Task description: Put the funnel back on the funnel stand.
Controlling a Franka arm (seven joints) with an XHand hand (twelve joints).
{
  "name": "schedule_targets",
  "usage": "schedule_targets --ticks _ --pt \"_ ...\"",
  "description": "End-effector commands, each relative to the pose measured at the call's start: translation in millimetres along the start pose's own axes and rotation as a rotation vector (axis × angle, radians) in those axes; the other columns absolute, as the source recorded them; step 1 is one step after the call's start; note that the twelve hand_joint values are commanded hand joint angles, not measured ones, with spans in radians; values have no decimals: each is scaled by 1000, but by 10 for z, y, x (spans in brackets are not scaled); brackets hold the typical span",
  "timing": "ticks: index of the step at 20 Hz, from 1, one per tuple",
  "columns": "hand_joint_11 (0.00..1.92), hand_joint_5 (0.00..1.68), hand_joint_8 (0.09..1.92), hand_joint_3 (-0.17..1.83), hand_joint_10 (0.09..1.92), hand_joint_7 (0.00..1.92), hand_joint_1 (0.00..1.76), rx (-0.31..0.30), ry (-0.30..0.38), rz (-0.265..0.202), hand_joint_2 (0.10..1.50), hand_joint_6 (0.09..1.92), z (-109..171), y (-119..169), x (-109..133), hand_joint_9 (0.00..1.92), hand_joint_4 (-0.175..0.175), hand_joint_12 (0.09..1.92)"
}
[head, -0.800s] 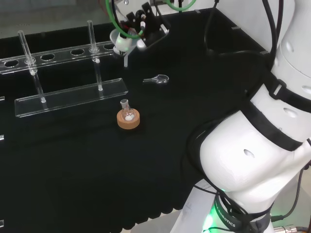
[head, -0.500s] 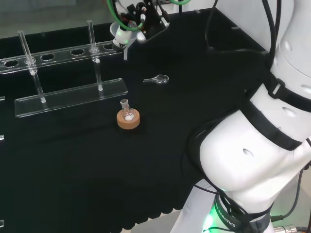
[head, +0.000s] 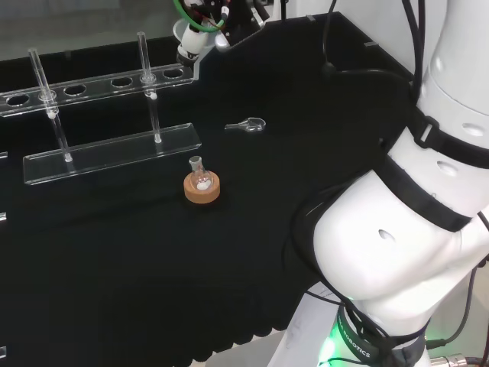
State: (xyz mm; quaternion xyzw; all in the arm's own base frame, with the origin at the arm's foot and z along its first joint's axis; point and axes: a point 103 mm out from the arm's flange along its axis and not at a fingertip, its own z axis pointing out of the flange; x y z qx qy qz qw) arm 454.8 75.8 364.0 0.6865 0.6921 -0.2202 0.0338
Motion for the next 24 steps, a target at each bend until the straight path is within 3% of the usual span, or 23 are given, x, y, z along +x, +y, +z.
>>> schedule_targets --ticks 1,10,24 --pt "752 495 691 447 467 587 734 0 -11 -18 843 87 -130 462 132 1171 -33 1165" --pt "752 500 692 452 469 588 738 -2 -37 -32 839 87 -189 744 213 1171 -32 1168" --pt "755 518 693 458 471 590 743 -13 8 -69 837 87 -96 1106 111 1171 -32 1168"
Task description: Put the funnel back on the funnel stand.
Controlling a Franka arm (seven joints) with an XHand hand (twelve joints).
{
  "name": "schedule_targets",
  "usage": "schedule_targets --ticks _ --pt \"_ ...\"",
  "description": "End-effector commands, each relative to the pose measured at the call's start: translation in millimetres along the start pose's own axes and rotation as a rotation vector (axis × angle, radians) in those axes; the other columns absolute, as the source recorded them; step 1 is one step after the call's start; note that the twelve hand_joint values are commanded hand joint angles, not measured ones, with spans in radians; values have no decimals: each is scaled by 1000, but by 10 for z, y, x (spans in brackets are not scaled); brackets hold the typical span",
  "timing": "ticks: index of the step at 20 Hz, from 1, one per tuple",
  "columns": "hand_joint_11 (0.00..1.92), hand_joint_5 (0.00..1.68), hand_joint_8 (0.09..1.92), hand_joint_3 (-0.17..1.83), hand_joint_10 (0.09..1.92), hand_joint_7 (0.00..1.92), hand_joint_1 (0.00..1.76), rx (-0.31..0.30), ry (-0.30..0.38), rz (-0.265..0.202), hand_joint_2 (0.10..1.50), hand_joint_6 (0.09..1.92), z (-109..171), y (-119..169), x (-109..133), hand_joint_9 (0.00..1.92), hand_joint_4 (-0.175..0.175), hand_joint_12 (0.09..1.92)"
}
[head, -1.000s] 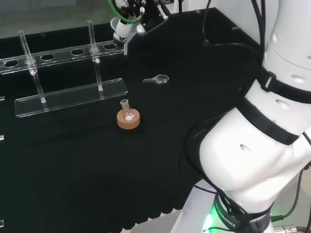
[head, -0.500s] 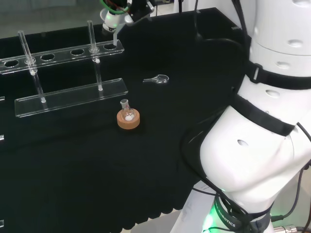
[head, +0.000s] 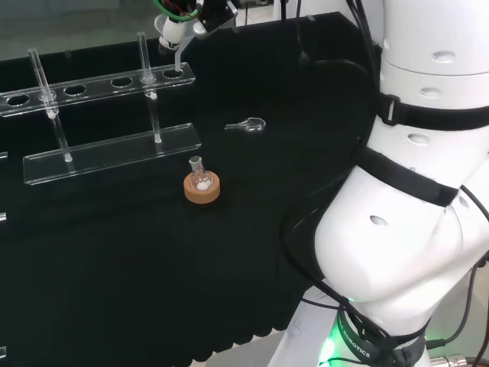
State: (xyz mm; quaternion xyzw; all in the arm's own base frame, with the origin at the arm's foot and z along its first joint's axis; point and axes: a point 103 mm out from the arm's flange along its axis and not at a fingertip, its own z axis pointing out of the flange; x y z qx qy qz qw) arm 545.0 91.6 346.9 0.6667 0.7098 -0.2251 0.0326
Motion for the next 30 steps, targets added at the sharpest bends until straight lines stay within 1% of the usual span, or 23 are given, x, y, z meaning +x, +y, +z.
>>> schedule_targets --ticks 1,10,17,22,26,30 --pt "755 518 693 458 471 590 743 -17 26 -17 837 87 40 212 -62 1171 -32 1168" --pt "757 525 693 461 472 591 749 8 39 -15 834 87 156 385 -113 1171 -32 1166" --pt "756 527 693 463 472 591 750 32 36 -31 833 87 258 496 -31 1169 -32 1166" --pt "755 527 693 464 472 591 750 53 17 -46 831 87 312 569 73 1167 -32 1166" --pt "755 525 694 463 470 591 751 72 0 -49 828 87 383 627 148 1160 -32 1167" --pt "754 520 694 463 464 592 748 82 5 -47 824 87 418 650 158 1142 -32 1167"
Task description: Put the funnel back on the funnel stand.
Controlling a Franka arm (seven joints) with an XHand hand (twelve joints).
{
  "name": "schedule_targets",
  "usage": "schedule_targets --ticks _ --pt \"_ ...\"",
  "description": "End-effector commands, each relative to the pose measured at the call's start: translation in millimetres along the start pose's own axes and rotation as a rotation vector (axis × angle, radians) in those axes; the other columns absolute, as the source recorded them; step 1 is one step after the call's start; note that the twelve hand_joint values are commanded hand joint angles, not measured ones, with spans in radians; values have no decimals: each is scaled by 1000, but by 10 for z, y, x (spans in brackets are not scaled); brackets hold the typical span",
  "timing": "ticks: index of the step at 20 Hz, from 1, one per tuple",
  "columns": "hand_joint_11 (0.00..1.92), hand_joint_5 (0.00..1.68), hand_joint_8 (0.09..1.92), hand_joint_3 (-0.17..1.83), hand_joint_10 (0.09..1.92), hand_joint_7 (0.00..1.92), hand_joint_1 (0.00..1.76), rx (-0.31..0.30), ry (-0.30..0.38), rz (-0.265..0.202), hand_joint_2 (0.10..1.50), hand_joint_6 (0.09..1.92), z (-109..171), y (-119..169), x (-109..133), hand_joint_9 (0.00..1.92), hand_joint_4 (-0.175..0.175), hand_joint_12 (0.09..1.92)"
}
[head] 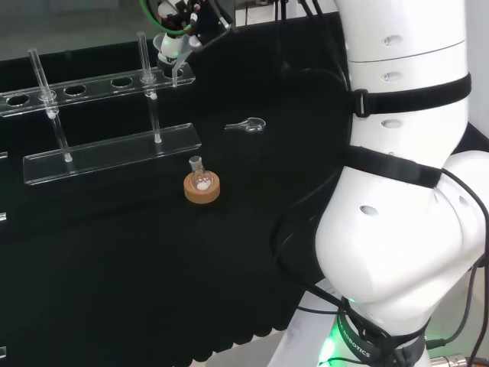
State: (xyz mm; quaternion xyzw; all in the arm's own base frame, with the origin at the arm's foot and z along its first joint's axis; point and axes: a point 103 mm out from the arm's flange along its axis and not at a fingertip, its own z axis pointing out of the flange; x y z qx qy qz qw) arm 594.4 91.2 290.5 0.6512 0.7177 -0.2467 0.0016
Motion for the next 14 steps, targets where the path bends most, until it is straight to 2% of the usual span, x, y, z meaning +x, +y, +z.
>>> schedule_targets --ticks 1,2,4,8,14 --pt "748 519 693 461 457 590 744 20 1 -1 818 87 37 22 17 1122 -31 1167" --pt "729 516 692 460 451 583 734 31 8 -10 805 87 47 22 9 1081 -29 1180" --pt "653 463 694 458 462 476 702 49 16 -22 758 87 61 23 -1 875 -27 1221" --pt "434 261 663 391 577 204 601 71 17 -34 687 87 82 -17 40 502 -16 1336" --pt "326 153 639 274 711 76 504 32 30 -23 649 87 2 -166 12 320 -6 1390"
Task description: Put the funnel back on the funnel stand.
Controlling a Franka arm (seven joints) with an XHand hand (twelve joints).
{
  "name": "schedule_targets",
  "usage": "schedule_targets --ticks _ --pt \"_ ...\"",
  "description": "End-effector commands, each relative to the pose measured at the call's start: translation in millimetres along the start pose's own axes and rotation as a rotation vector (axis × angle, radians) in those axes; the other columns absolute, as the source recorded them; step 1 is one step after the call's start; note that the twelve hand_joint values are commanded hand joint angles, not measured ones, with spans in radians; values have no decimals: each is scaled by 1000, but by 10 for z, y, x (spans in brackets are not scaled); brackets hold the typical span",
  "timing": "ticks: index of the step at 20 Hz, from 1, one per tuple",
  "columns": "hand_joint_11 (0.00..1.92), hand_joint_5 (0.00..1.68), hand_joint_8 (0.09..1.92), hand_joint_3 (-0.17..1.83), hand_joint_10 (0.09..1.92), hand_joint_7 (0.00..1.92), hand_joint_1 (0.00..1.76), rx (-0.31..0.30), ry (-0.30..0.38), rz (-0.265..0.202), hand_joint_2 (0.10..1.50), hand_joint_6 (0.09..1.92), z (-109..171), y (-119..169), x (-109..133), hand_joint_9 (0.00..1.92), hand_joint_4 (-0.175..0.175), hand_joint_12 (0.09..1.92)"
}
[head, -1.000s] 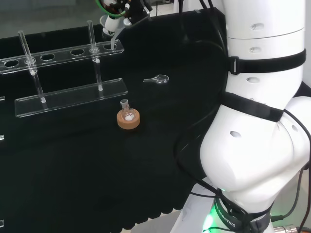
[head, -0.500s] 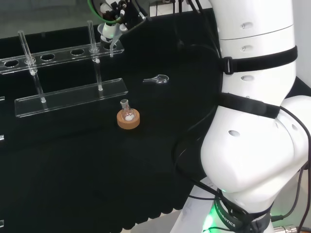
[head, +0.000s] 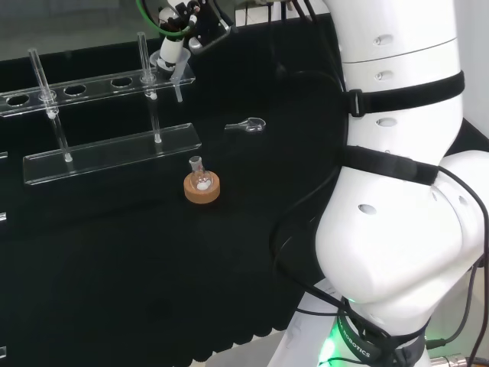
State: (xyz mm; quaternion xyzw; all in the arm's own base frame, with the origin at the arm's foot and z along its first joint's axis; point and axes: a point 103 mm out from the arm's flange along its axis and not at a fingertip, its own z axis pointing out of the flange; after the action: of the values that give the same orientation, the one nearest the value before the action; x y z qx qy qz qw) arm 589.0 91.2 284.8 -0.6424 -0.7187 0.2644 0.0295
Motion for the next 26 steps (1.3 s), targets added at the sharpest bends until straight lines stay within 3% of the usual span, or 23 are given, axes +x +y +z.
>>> schedule_targets --ticks 1,6,15,18,26 --pt "321 150 638 265 718 73 498 -46 17 8 647 87 -70 -181 -13 314 -6 1393" --pt "313 158 646 252 732 95 497 -97 44 32 651 87 -145 -451 -170 314 -8 1397" --pt "334 209 654 241 708 160 527 -196 129 117 689 87 -150 -1243 -505 389 -14 1398" --pt "349 227 653 240 694 176 538 -209 131 150 702 87 -89 -1495 -531 414 -17 1387" --pt "360 245 656 242 682 196 551 -207 144 186 716 87 56 -1769 -552 443 -19 1383"
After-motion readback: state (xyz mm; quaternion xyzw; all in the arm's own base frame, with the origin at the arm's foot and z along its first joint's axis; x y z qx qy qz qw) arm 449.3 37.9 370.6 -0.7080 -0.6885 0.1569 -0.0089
